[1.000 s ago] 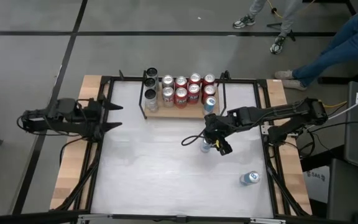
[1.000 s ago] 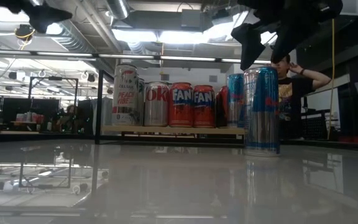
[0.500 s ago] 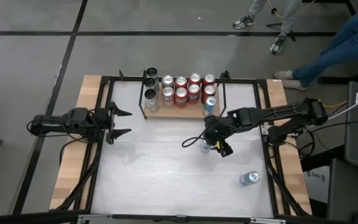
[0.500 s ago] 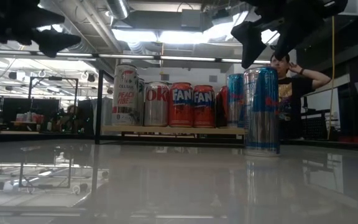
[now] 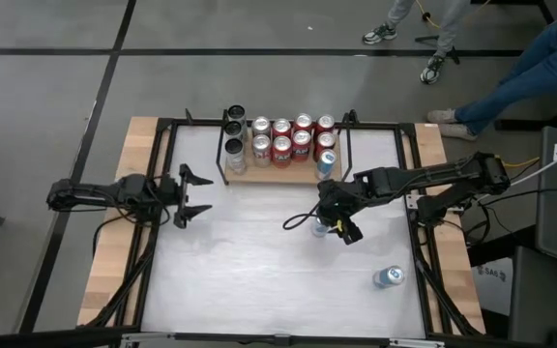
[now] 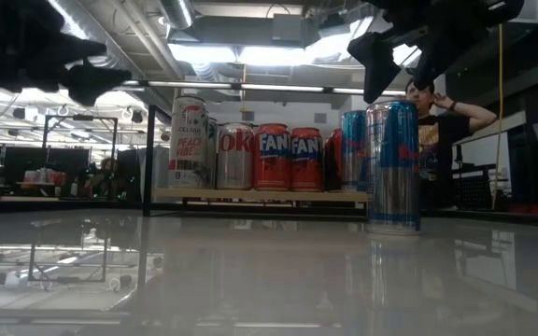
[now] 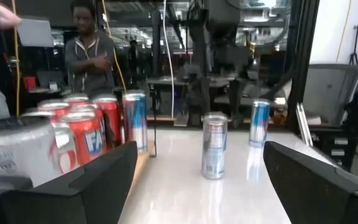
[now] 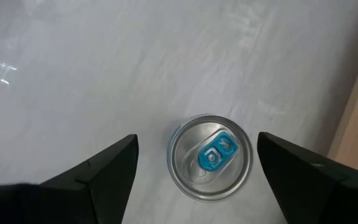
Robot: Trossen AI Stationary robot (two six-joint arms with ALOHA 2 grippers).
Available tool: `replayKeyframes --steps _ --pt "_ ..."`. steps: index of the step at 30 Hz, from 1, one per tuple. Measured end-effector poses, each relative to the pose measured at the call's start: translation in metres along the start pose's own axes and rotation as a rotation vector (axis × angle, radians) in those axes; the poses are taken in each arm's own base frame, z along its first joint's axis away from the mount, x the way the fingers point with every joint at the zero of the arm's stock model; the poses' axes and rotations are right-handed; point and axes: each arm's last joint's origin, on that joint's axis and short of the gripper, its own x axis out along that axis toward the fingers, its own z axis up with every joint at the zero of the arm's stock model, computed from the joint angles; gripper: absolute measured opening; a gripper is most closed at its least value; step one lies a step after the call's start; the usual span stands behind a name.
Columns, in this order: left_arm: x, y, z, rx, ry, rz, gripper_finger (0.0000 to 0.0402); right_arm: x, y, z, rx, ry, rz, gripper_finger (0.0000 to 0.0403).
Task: Place canned beverage on shelf
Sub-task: Put the white and blue soda can on the shelf aligned with other pink soda can
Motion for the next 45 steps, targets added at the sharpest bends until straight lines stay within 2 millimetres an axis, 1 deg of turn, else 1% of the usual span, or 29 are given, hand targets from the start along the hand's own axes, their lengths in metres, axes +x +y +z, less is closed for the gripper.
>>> replayKeyframes --steps 3,7,11,24,29,37,41,45 --pt "0.000 0.000 -0.004 0.001 0.027 0.001 0.0345 0.000 0.000 0.000 0.000 0.000 0.000 0.0319" --pt "0.000 0.000 -0.004 0.001 0.021 0.005 0.0345 0.011 0.001 -0.007 -0.003 0.005 -0.002 0.0319" --pt "0.000 0.000 -0.004 0.000 0.020 0.005 0.0345 0.016 0.001 -0.009 -0.006 -0.016 -0.012 0.0319" --pt "0.000 0.000 -0.004 -0.032 0.021 0.005 0.0345 0.018 0.001 -0.010 -0.026 -0.005 -0.010 0.0319" --pt "0.000 0.000 -0.004 -0.033 0.021 0.005 0.0345 0.013 0.002 -0.011 -0.023 0.003 -0.006 0.0319" --pt "0.000 0.000 -0.004 -0.033 0.022 0.005 0.0345 -0.001 0.000 0.000 -0.024 -0.016 -0.009 0.0319" --pt "0.000 0.000 -0.004 -0.033 0.022 0.005 0.0345 -0.002 0.000 0.001 -0.022 -0.023 -0.016 0.0319" --pt "0.000 0.000 -0.004 -0.033 0.022 0.005 0.0345 -0.002 -0.001 0.001 0.029 -0.015 -0.045 0.0319"
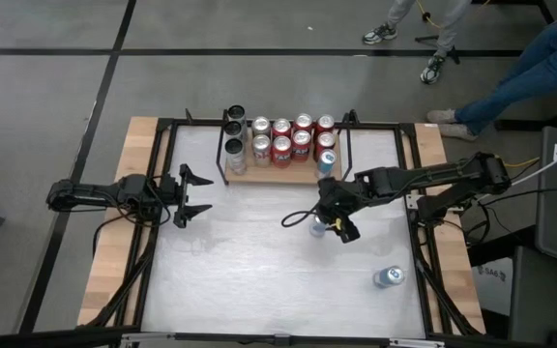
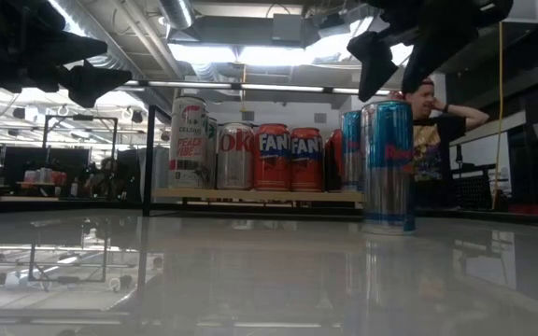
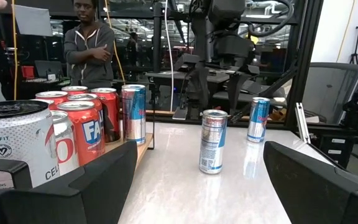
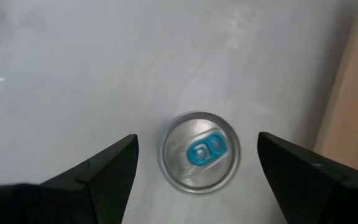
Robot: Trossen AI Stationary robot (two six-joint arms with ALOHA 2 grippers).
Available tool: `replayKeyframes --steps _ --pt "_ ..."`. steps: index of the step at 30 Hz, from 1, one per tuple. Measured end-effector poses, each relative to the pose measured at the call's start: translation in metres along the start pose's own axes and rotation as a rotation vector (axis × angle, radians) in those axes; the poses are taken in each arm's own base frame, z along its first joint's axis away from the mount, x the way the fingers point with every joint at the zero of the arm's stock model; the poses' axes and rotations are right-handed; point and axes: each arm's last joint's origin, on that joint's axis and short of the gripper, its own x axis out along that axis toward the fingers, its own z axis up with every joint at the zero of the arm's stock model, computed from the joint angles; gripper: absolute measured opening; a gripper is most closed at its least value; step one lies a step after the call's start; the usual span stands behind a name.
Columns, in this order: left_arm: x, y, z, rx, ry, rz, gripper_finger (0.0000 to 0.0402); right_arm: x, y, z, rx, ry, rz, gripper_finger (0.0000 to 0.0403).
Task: Place canned beverage on shelf
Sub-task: Put the white and blue soda can on the shelf aligned with other pink soda can
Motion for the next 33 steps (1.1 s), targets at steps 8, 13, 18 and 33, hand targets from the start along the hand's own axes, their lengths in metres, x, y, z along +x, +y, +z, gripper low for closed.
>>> replayKeyframes --steps 8,13,18,33 --pt "0.000 0.000 0.000 0.000 0.000 0.000 0.0345 0.006 0.000 -0.004 0.032 0.022 -0.017 0.0319" --pt "0.000 0.000 0.000 0.000 0.000 0.000 0.0345 0.018 0.002 -0.013 0.050 0.054 -0.009 0.0319" --pt "0.000 0.000 0.000 0.000 0.000 0.000 0.0345 0.023 0.002 -0.015 0.061 0.042 -0.013 0.0319" --pt "0.000 0.000 0.000 0.000 0.000 0.000 0.0345 0.034 0.003 -0.021 0.057 0.016 -0.020 0.0319"
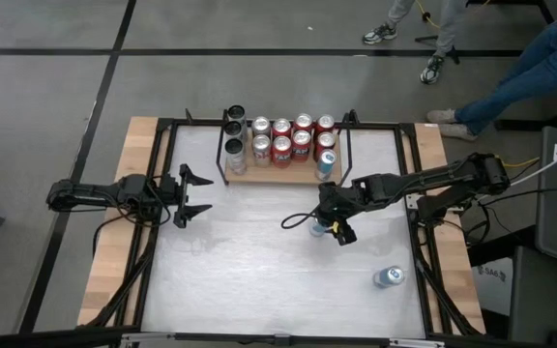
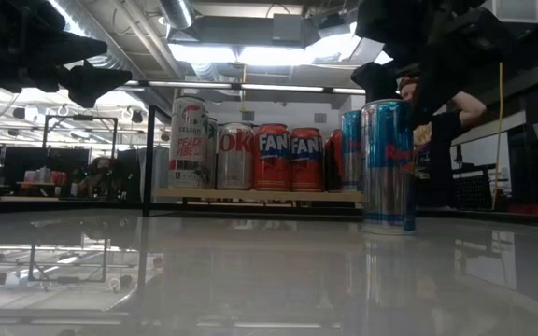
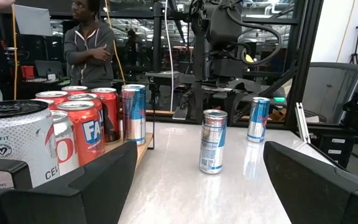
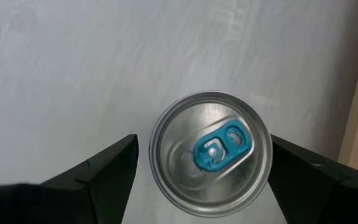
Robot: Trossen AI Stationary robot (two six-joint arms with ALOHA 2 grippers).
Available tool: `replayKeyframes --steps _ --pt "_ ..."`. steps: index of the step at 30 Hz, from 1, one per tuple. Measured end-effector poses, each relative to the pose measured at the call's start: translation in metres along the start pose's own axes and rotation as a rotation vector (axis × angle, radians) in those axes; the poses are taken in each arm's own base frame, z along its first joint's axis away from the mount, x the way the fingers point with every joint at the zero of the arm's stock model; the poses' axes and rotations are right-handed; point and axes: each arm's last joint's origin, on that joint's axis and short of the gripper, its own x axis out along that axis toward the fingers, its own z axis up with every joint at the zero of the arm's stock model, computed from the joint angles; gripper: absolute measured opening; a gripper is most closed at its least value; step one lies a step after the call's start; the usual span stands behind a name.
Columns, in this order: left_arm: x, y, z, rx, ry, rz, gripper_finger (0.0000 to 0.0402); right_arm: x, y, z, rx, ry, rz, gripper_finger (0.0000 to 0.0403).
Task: Place canned beverage on shelf
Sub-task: Put the white and blue soda can on the shelf aligned with other pink soda can
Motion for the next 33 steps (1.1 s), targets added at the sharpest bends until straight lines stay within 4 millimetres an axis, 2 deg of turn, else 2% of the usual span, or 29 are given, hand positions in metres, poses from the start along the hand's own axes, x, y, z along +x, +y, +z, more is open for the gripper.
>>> replayKeyframes --steps 6,13,15,18,23,26,30,33 --pt "0.000 0.000 0.000 0.000 0.000 0.000 0.0345 0.000 -0.001 0.004 -0.002 -0.038 -0.009 0.0305" --pt "0.000 0.000 0.000 0.007 0.000 0.000 0.0345 0.000 -0.001 0.004 -0.002 -0.040 -0.009 0.0228" --pt "0.000 0.000 0.000 0.007 0.000 0.000 0.0345 -0.001 -0.001 0.004 -0.002 -0.040 -0.009 0.0217" --pt "0.000 0.000 0.000 0.007 0.000 0.000 0.0345 -0.001 -0.001 0.004 -0.001 -0.040 -0.009 0.0217" --pt "0.000 0.000 0.000 0.008 0.000 0.000 0.0345 0.000 -0.001 0.005 0.005 -0.055 -0.013 0.0242" --pt "0.000 0.000 0.000 0.008 0.000 0.000 0.0345 -0.001 -0.002 0.009 0.004 -0.090 -0.021 0.0240" --pt "0.000 0.000 0.000 0.008 0.001 0.000 0.0345 -0.010 -0.008 0.019 0.015 -0.131 -0.036 0.0223" --pt "0.000 0.000 0.000 0.008 0.001 0.000 0.0345 -0.022 -0.021 0.026 0.060 -0.172 -0.052 0.0221"
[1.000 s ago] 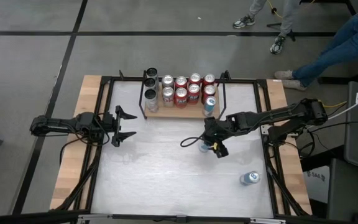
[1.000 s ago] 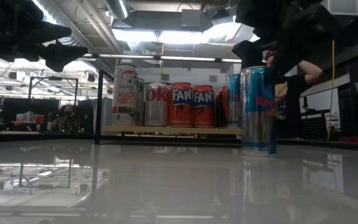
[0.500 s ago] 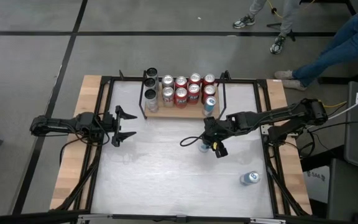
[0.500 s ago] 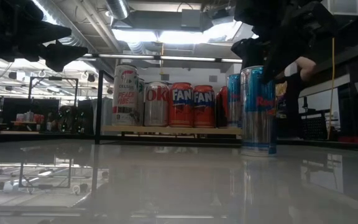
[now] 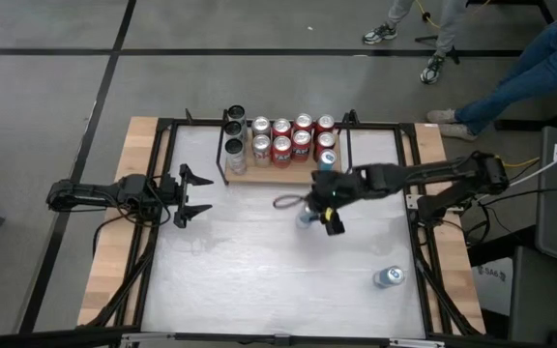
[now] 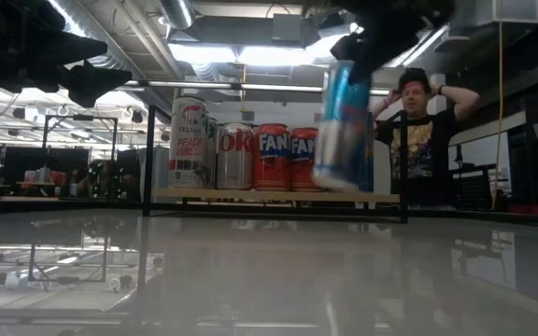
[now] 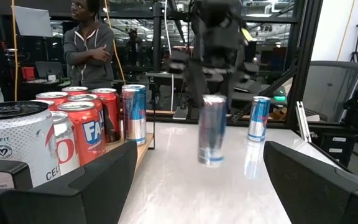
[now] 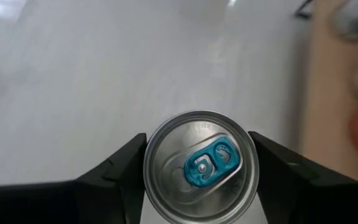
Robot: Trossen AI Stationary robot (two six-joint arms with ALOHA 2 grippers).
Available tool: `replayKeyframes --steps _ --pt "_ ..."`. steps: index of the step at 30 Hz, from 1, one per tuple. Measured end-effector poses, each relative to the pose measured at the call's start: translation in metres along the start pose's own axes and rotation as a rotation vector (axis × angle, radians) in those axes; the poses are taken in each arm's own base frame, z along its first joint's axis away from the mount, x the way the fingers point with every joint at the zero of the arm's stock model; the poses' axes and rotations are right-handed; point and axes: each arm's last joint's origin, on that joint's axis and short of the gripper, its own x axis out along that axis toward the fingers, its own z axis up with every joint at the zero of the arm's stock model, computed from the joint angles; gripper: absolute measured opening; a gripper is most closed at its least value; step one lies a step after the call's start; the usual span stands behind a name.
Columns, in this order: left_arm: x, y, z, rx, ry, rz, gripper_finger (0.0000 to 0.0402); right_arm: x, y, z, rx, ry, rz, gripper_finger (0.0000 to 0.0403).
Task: Place canned beverage on shelf
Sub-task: Put the white and blue soda can on the shelf aligned with other pink soda can
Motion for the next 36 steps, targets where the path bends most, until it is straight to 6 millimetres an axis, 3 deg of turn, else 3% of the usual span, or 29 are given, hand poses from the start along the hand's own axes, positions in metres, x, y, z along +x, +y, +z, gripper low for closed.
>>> replayKeyframes --steps 9,18,27,36 --pt "0.000 0.000 0.000 0.002 0.000 0.001 0.0345 -0.041 -0.063 0.021 0.122 -0.131 -0.076 0.0227" --pt "0.000 0.000 0.000 0.002 0.000 0.000 0.0345 -0.075 -0.117 0.010 0.176 -0.159 -0.164 0.0227" --pt "0.000 0.000 0.000 0.001 0.001 0.000 0.0345 -0.057 -0.148 -0.009 0.196 -0.087 -0.155 0.0227" --pt "0.000 0.000 0.000 0.001 0.003 0.000 0.0345 -0.030 -0.153 -0.018 0.204 0.021 -0.103 0.0227"
